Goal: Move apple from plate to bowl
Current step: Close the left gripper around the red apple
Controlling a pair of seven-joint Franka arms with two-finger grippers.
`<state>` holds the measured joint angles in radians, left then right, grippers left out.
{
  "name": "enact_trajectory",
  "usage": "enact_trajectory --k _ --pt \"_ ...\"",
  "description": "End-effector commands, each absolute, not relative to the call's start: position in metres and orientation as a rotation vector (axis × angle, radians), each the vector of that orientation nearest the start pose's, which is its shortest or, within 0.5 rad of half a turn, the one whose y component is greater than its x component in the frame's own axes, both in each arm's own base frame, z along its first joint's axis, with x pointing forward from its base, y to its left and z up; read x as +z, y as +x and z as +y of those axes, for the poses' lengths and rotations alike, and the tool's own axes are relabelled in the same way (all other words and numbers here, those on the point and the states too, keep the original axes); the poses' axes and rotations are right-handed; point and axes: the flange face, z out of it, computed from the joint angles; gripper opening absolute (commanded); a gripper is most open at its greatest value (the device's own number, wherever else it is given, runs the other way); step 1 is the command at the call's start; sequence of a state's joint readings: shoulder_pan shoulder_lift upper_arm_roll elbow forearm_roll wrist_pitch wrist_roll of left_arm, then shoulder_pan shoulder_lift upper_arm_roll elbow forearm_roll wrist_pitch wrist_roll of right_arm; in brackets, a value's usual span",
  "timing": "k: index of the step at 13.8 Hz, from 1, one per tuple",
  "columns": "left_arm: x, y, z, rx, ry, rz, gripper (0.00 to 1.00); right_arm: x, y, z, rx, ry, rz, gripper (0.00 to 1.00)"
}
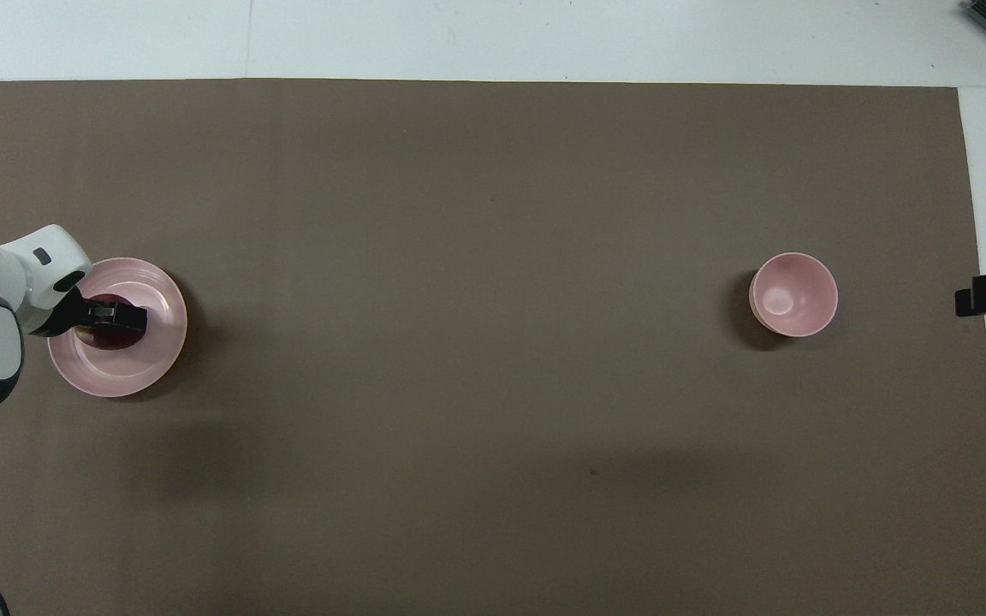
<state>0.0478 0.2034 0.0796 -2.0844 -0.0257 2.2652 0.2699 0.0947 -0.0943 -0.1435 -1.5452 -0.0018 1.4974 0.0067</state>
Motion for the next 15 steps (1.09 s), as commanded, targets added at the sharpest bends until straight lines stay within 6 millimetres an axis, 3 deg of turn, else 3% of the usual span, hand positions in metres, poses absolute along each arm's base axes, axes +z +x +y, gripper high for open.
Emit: enact_trajectory --k 1,4,5,6,7,10,15 --pt "0.319 0.567 0.073 0.017 -3.14 0.214 1.0 0.682 0.513 -0.031 -0.076 -3.118 0.074 1.0" --pt "0.316 0.568 0.076 0.029 -3.141 0.207 1.0 0.682 0.513 -0.031 -0.076 -3.118 0.077 1.0" --pt "0.317 0.569 0.072 0.031 -3.142 0.193 0.41 0.682 0.513 -0.031 -0.076 -3.118 0.077 1.0" --pt "0.317 0.57 0.07 0.036 -3.143 0.183 0.14 0.682 0.513 -0.031 -0.076 -3.116 0.074 1.0" --pt "0.317 0.569 0.069 0.045 -3.145 0.176 0.0 0.682 0.513 -0.03 -0.076 -3.116 0.072 1.0" --pt "0.326 0.575 0.07 0.057 -3.148 0.173 0.0 0.682 0.513 -0.028 -0.074 -3.116 0.065 1.0" --pt "0.374 0.596 0.06 0.109 -3.153 0.195 0.0 0.681 0.511 -0.032 -0.064 -3.115 0.067 1.0"
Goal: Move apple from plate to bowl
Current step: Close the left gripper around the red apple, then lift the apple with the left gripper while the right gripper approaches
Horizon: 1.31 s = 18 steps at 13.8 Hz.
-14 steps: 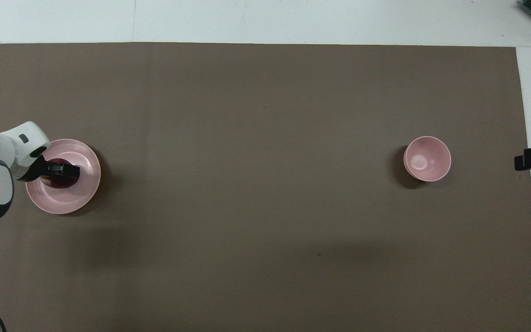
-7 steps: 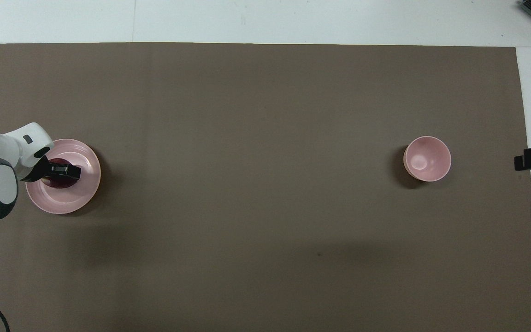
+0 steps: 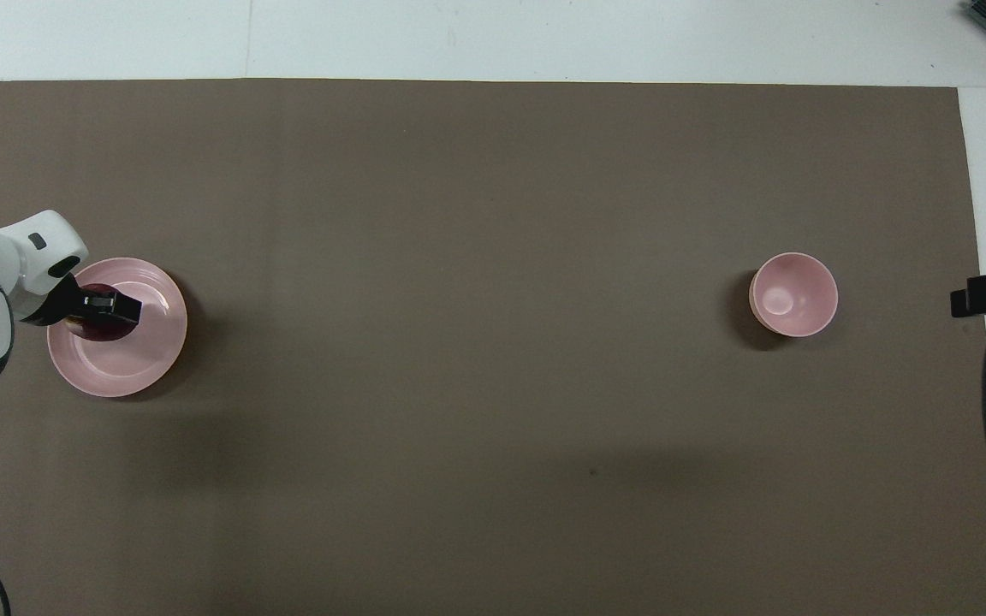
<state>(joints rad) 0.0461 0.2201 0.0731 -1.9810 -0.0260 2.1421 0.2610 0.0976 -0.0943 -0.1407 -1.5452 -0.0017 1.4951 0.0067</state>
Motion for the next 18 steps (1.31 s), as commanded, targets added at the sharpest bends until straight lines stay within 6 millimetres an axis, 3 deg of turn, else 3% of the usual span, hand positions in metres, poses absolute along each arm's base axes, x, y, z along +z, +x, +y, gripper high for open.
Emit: enact_trajectory --k 1,3,6,9,10,14,18 --pt "0.386 0.599 0.057 0.121 -3.158 0.173 0.0 0.68 0.51 -0.032 -0.062 -3.114 0.064 1.0" --pt "0.414 0.605 0.035 0.149 -3.159 0.123 0.0 0.677 0.504 -0.027 -0.047 -3.112 0.049 1.0" --pt "0.455 0.609 -0.002 0.192 -3.153 0.043 0.0 0.647 0.503 -0.015 0.05 -2.997 0.028 1.0" --pt "0.474 0.602 -0.049 0.219 -3.169 -0.06 0.0 0.624 0.509 -0.002 0.054 -2.919 0.033 1.0" --pt "0.476 0.599 -0.059 0.259 -3.235 -0.177 0.0 0.614 0.512 0.005 0.04 -2.886 0.023 1.0" --pt "0.475 0.594 -0.074 0.348 -3.345 -0.405 0.0 0.568 0.526 0.023 0.034 -2.684 0.09 1.0" --pt "0.479 0.592 -0.057 0.449 -3.429 -0.606 0.0 0.537 0.535 0.047 0.028 -2.558 0.07 1.0"
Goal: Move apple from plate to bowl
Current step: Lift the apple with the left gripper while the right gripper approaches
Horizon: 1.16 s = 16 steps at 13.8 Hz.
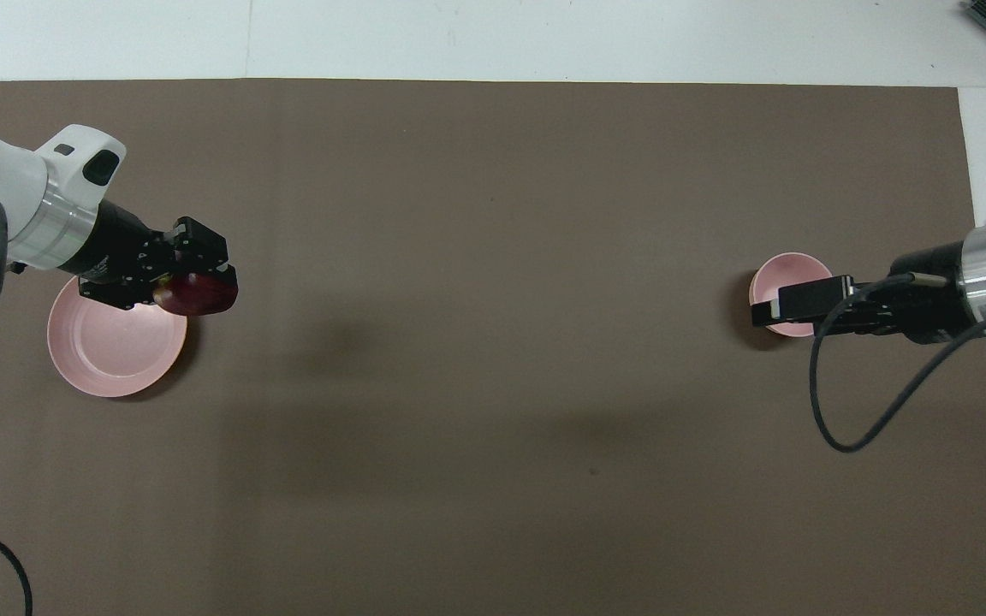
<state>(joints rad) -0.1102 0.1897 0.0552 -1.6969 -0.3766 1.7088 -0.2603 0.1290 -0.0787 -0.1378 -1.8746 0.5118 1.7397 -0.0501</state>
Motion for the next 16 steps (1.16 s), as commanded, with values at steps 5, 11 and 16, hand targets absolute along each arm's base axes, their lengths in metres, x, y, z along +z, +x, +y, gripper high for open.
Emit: enact_trajectory --k 5,11,16 --pt "0.471 0.586 -0.05 0.712 -3.442 -0.938 0.0 0.507 0.537 0.063 0.052 -2.334 0.163 1.0" --pt "0.45 0.581 -0.067 0.892 -3.458 -1.066 0.0 0.487 0.519 0.094 0.083 -2.146 0.133 1.0" --pt "0.432 0.576 -0.101 1.237 -3.455 -1.22 0.0 0.477 0.502 0.109 0.093 -2.014 0.145 1.0"
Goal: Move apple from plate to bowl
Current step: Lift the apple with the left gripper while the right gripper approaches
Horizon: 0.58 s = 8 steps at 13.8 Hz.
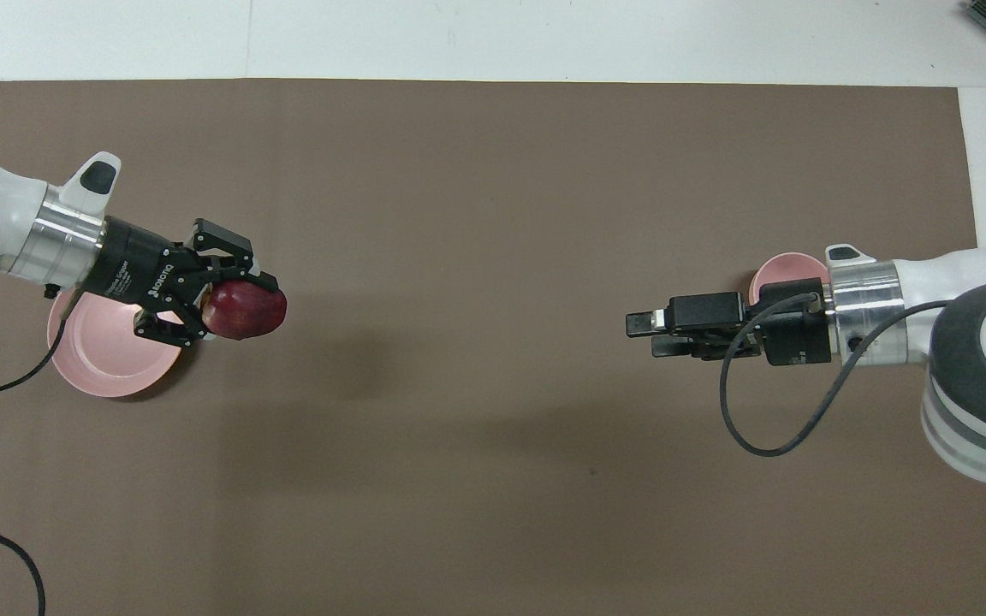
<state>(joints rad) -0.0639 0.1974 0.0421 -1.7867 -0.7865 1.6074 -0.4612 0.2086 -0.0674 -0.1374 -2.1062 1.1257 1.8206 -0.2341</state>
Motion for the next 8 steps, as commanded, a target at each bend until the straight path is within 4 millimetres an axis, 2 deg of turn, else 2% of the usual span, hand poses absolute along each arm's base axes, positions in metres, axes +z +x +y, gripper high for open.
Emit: enact_trajectory --k 1,6,8 --pt "0.422 0.569 -0.116 -0.817 2.081 0.764 0.0 0.478 0.499 0.111 0.099 -1.99 0.156 1.0" --pt "0.427 0.552 -0.186 -0.889 1.99 0.726 0.0 0.479 0.491 0.116 0.133 -1.95 0.182 1.0" --pt "0.432 0.545 -0.214 -0.908 1.929 0.73 0.0 0.479 0.49 0.124 0.14 -1.956 0.18 1.0"
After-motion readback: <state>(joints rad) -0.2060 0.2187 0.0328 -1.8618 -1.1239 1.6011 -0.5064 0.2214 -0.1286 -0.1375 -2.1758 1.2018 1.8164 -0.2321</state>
